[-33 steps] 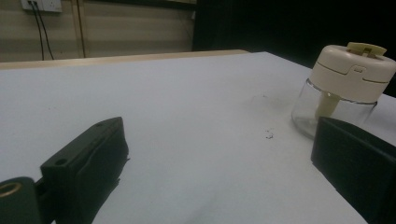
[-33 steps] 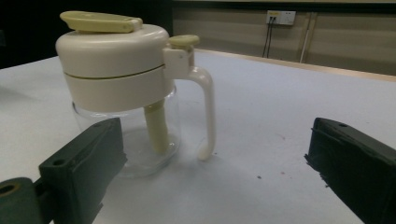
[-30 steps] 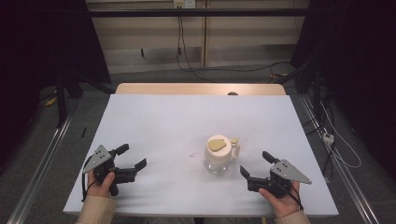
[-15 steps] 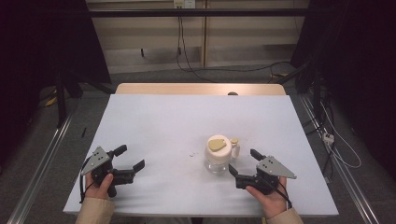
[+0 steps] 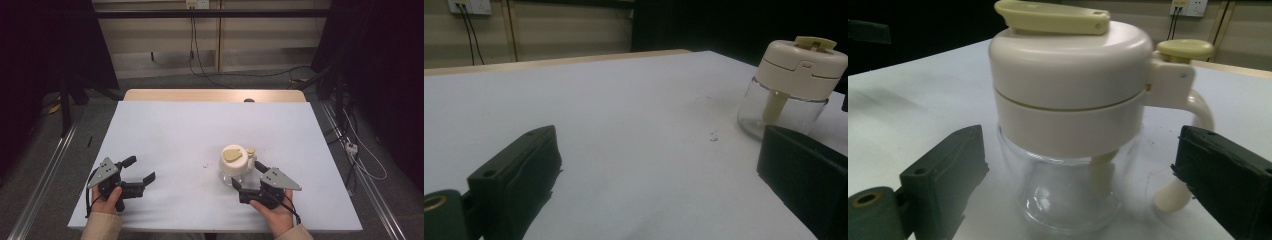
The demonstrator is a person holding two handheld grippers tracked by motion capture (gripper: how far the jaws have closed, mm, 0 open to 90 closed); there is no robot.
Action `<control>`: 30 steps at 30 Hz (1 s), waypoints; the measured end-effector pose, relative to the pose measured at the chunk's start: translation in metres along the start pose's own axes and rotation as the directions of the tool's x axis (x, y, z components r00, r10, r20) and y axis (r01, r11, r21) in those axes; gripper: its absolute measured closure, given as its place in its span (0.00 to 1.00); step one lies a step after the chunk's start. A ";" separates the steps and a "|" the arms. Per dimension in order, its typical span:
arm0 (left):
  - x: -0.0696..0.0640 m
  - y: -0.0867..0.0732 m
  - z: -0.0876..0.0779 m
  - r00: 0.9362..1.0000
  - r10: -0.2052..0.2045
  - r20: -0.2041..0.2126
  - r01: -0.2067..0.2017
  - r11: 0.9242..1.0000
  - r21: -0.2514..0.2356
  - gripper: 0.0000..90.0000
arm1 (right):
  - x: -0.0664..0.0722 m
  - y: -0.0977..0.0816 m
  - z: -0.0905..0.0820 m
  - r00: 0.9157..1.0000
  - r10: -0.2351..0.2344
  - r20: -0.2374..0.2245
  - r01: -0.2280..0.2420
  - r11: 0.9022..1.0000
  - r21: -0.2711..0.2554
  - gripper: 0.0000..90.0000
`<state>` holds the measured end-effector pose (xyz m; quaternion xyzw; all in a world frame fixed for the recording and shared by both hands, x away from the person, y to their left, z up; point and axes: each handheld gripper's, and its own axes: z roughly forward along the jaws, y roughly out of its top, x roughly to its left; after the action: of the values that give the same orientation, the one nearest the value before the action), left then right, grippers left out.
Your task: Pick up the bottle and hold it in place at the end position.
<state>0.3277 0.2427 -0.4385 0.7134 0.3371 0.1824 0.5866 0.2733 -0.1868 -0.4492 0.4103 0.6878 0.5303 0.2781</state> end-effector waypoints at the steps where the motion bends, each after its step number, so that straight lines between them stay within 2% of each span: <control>1: 0.000 0.000 0.000 1.000 0.000 0.001 0.000 1.000 -0.002 0.04 | 0.002 0.000 0.001 1.000 -0.001 -0.004 0.001 1.000 0.000 0.06; 6: 0.000 0.000 0.001 1.000 -0.002 0.001 0.002 1.000 -0.001 0.04 | 0.008 0.000 0.009 1.000 -0.007 0.003 0.007 1.000 0.014 0.06; 9: 0.000 0.000 0.001 1.000 -0.003 0.002 0.003 1.000 0.001 0.04 | 0.010 0.001 0.014 1.000 0.006 0.019 -0.007 0.999 0.034 0.07; 17: 0.000 -0.001 0.003 1.000 0.000 0.008 0.000 1.000 0.008 0.04 | 0.012 0.003 0.025 0.997 0.043 0.059 -0.045 0.998 0.035 0.06; 30: 0.001 -0.001 0.004 1.000 0.005 0.016 -0.005 1.000 0.018 0.04 | 0.013 0.009 0.041 0.994 0.073 0.081 -0.075 0.997 0.028 0.04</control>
<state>0.3306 0.2403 -0.4406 0.7209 0.3324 0.1752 0.5824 0.3022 -0.1540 -0.4519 0.4606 0.6686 0.5128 0.2790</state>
